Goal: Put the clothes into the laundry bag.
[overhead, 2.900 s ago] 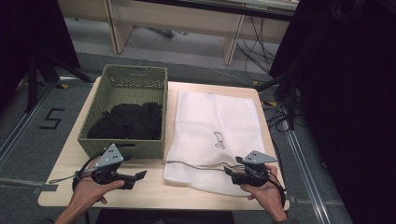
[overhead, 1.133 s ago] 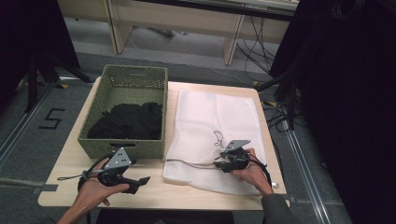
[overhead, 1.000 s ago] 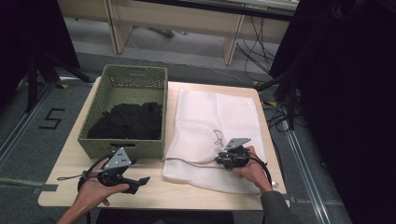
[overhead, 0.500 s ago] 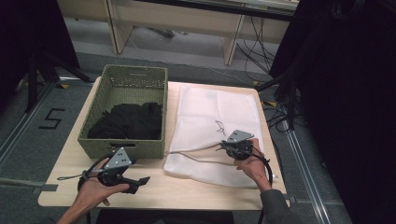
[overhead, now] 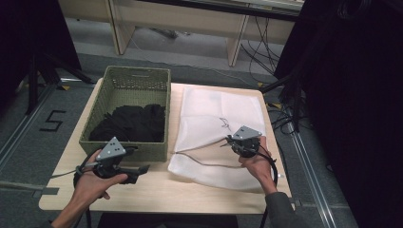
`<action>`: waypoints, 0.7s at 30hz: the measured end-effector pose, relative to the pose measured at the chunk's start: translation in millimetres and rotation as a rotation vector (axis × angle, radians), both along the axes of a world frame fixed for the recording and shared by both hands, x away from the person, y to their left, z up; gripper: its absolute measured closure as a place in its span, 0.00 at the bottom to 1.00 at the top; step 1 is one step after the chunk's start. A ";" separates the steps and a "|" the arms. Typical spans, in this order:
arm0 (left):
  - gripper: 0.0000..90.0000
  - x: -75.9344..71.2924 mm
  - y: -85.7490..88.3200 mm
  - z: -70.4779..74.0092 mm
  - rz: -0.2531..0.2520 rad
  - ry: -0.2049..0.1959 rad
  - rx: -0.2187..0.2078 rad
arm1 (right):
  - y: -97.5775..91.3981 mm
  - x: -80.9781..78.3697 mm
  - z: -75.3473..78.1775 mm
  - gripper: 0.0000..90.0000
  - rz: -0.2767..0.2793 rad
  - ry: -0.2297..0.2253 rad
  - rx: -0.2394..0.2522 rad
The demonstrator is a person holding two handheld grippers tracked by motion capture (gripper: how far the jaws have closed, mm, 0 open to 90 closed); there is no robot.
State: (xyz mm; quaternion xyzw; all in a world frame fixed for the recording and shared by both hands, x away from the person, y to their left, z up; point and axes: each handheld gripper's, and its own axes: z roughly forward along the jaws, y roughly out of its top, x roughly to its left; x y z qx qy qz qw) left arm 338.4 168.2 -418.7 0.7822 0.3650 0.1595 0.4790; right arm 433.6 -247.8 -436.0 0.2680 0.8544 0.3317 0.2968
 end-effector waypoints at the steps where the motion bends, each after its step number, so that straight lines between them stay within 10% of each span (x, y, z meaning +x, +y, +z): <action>1: 0.20 3.5 2.7 6.2 0.018 -0.012 0.002 | -0.3 -0.8 0.0 0.95 -0.003 0.010 0.002; 5: 0.18 28.6 12.0 28.9 0.078 -0.066 0.051 | -0.6 0.0 -0.5 0.95 0.011 0.002 -0.002; 14: 0.19 110.0 19.9 45.1 0.143 0.019 0.200 | -1.9 0.2 -1.7 0.95 0.004 0.013 0.012; 21: 0.19 153.2 18.3 32.6 0.146 0.053 0.167 | -2.3 0.8 -3.0 0.95 -0.004 0.013 0.014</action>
